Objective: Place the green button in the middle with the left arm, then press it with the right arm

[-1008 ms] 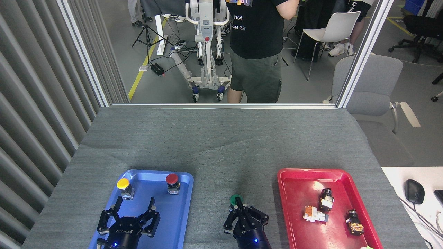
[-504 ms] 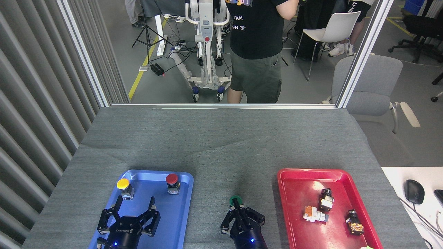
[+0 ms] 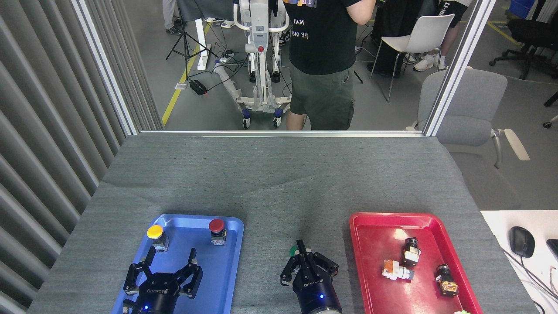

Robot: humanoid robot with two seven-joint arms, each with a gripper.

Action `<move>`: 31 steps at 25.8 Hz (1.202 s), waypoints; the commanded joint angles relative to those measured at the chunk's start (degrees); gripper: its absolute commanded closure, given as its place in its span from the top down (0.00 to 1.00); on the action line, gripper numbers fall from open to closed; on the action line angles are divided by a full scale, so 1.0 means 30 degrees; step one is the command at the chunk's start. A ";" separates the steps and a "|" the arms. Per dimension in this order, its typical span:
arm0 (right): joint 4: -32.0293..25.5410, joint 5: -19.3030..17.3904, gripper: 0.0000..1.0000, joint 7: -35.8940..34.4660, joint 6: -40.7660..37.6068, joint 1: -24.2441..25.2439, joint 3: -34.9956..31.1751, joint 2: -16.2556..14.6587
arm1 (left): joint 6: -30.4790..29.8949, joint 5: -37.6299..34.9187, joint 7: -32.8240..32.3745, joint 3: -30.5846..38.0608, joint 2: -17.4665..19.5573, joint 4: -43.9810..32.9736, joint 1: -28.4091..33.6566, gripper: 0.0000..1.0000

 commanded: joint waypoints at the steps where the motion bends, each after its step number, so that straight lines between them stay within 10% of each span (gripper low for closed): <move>1: -0.2202 0.0111 0.04 -0.0192 -0.0188 0.0835 -0.0222 -0.0145 | -0.0057 0.0029 0.0009 0.0000 0.0000 0.0024 -0.0020 0.99; 7: -0.4692 0.0081 0.98 -0.0426 -0.0012 0.3267 -0.3298 -0.0702 | -0.0086 0.0000 0.0009 0.0000 0.0000 0.0024 -0.0049 0.99; 31: -0.5366 -0.2467 1.00 -0.0397 -0.1272 0.4996 -0.6638 -0.4921 | -0.0145 0.0234 0.0009 0.0000 0.0000 -0.0913 0.0127 1.00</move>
